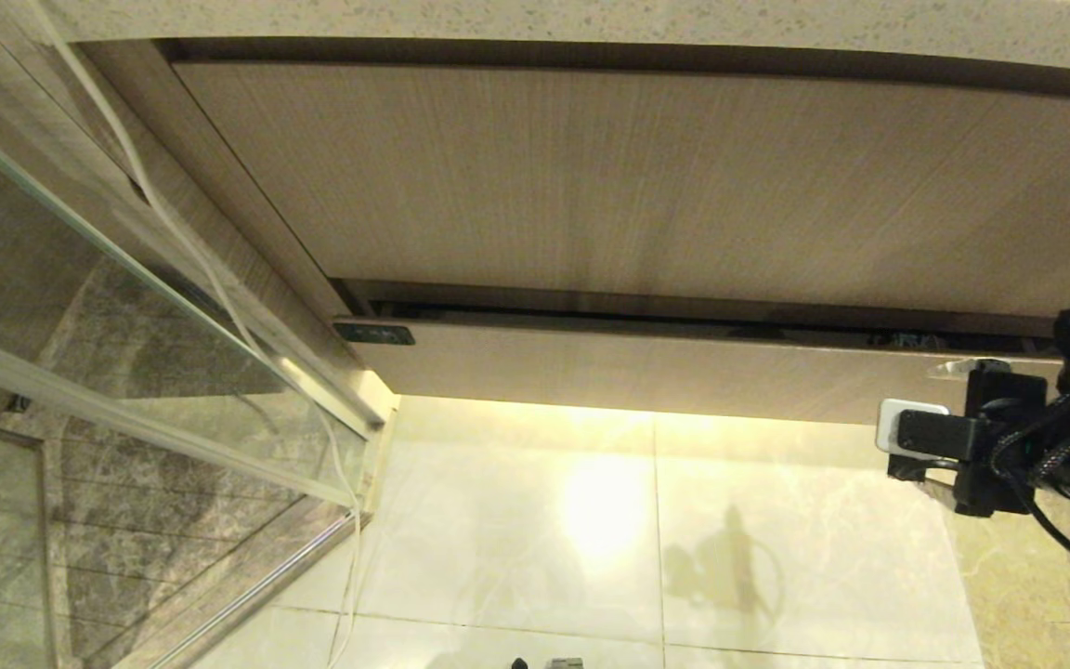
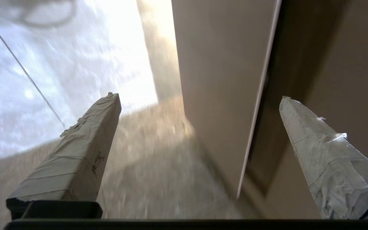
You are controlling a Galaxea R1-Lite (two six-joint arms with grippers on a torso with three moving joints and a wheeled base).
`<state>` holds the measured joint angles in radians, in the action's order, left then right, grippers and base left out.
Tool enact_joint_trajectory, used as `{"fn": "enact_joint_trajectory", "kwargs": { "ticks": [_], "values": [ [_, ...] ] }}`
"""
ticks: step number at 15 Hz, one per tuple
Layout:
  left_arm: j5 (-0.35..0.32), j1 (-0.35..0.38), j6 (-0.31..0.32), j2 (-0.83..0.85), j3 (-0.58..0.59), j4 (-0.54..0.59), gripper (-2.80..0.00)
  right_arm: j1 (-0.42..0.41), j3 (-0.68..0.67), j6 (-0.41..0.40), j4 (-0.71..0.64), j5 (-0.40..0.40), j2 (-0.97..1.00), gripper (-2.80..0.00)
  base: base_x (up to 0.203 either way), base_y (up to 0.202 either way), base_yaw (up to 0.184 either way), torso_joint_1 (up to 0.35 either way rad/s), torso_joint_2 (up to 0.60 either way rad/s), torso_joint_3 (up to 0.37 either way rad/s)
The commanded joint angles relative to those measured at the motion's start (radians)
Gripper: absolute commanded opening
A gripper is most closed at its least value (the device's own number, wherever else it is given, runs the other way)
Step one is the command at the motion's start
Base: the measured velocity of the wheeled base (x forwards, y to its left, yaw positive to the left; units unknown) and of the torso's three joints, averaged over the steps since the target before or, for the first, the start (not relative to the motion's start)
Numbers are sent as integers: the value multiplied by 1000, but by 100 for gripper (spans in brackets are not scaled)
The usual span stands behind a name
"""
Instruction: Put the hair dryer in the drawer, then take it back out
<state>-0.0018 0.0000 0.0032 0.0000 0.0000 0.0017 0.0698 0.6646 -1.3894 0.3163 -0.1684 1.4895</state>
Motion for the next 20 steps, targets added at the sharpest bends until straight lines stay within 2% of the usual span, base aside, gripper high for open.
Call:
{"fn": "enact_joint_trajectory", "kwargs": {
  "ticks": [1,3,11,12,14,20],
  "values": [
    [0,0,0,0,0,0,0,-25,-9,-8,-4,-5,-65,0,0,0,0,0,0,0],
    [0,0,0,0,0,0,0,-51,-40,-3,-13,-9,-80,0,0,0,0,0,0,0],
    [0,0,0,0,0,0,0,-50,-91,15,-16,8,-117,0,0,0,0,0,0,0],
    [0,0,0,0,0,0,0,-50,-91,21,-17,22,-117,0,0,0,0,0,0,0],
    [0,0,0,0,0,0,0,-50,-97,30,-29,127,-117,0,0,0,0,0,0,0],
    [0,0,0,0,0,0,0,-51,-90,42,-51,122,-123,0,0,0,0,0,0,0]
  ]
}}
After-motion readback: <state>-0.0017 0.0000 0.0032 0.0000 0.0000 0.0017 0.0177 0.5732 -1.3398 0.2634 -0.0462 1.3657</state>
